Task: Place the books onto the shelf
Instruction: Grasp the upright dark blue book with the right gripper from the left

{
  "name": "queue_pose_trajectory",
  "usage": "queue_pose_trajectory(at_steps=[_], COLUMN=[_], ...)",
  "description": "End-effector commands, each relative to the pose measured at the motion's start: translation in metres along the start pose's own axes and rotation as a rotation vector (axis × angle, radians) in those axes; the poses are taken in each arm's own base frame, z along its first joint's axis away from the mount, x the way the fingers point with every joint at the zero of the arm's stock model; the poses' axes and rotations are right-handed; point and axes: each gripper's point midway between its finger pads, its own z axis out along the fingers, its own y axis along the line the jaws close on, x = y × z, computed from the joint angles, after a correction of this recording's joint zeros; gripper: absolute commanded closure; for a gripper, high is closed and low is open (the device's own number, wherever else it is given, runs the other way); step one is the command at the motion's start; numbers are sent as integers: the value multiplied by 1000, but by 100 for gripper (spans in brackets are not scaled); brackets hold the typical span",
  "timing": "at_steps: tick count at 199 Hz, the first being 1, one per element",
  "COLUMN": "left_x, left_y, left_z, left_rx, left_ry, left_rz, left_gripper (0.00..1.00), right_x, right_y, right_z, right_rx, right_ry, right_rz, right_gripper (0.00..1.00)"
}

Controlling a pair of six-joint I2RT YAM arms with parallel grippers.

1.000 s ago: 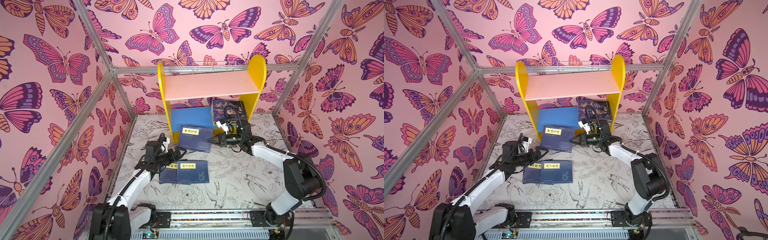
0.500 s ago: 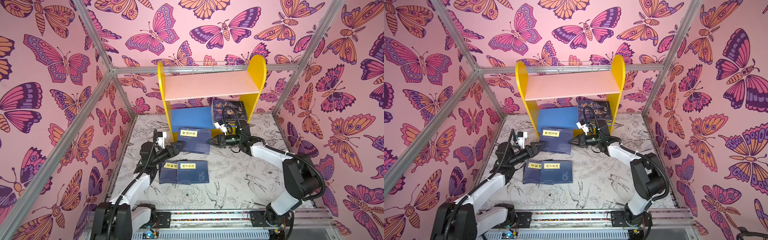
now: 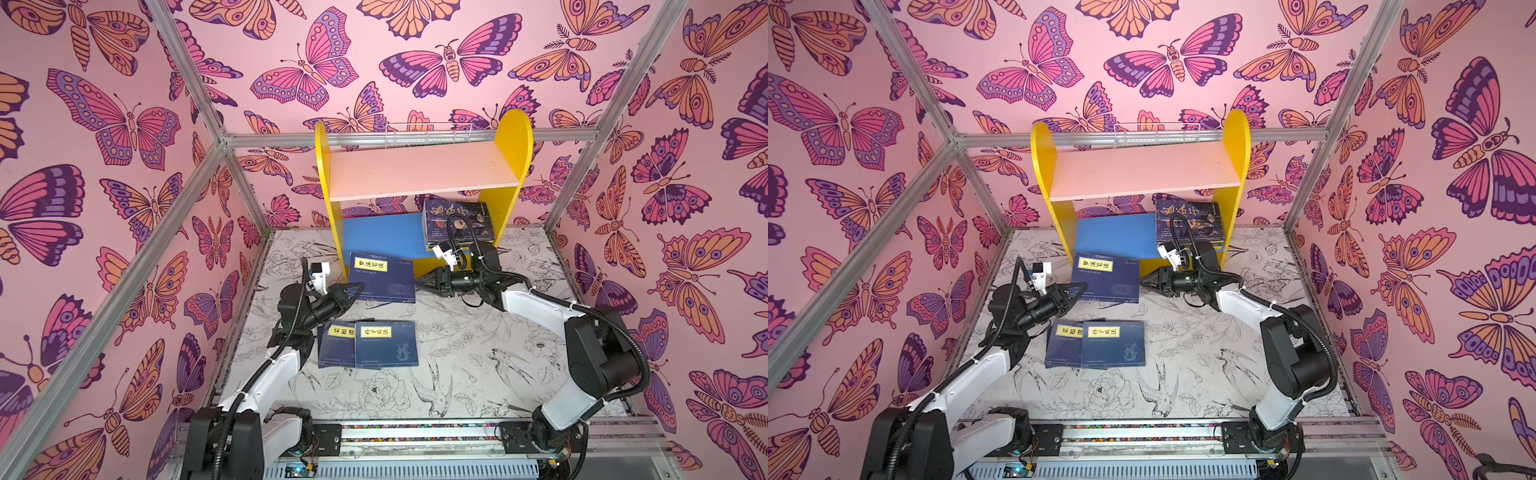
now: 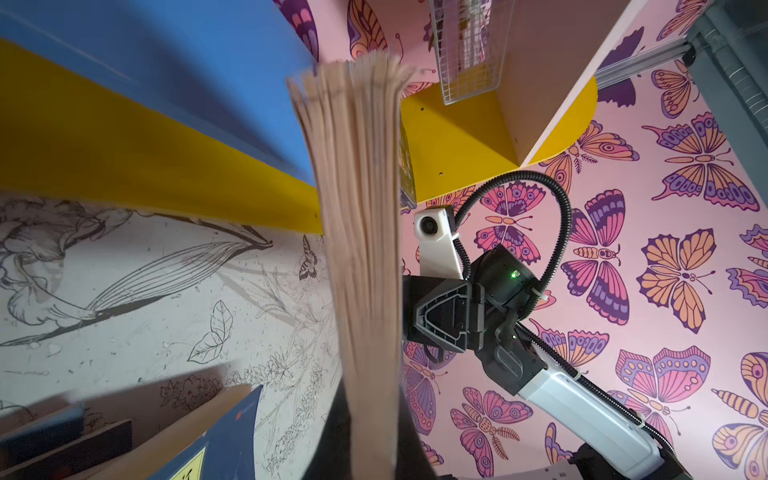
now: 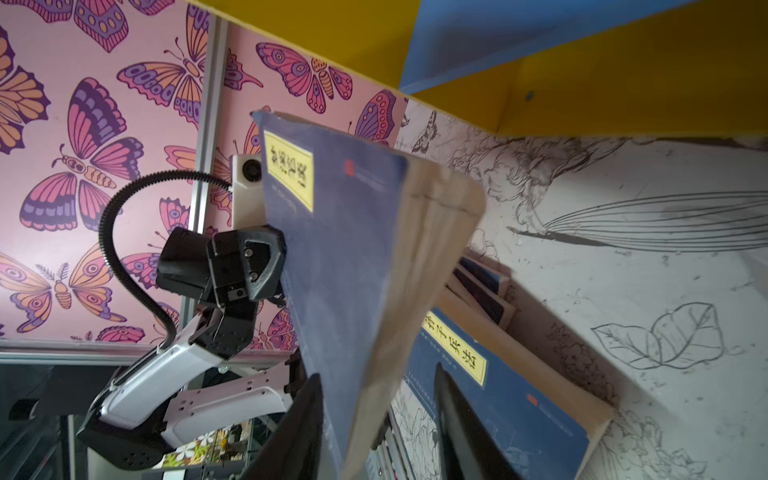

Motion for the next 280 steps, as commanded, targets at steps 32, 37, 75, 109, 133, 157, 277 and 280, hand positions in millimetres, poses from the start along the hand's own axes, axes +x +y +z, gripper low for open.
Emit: queue_pose_trajectory(at_steps=[32,37,75,109,133,157,277,280], left_x=[-29,-30,-30,-30,-32,-34,-19,-19], left_y=[-30,-30,-26,-28,-31,-32,17,18], left_z=[-9,-9,-8,-8,-9,-10,-10,-11], left_rx=[55,55,48,58,71,76,-83,-93], left_ry=[-135,-137,-143,-148,-159,-170,-148,-149], left_rz=[105,108,105,106,107,107,36,39], left_gripper=[100,100,100,100,100,100,47,43], right_x=[-4,-4,-5,-3,-1,1,-26,-28], right_y=[23,28,49,47,42,41,78,77], right_z=[1,3,7,13,19,24,17,16], right_rx=[-87,-103,-173,-162,-152,-153,-197,-192], right_ry=[-25,-20,-15,6,25,39,-84,-92], right_rz=[-25,-29,-60,-52,-42,-39,-127,-126], right_gripper=[57,57,58,58,58,59,100,100])
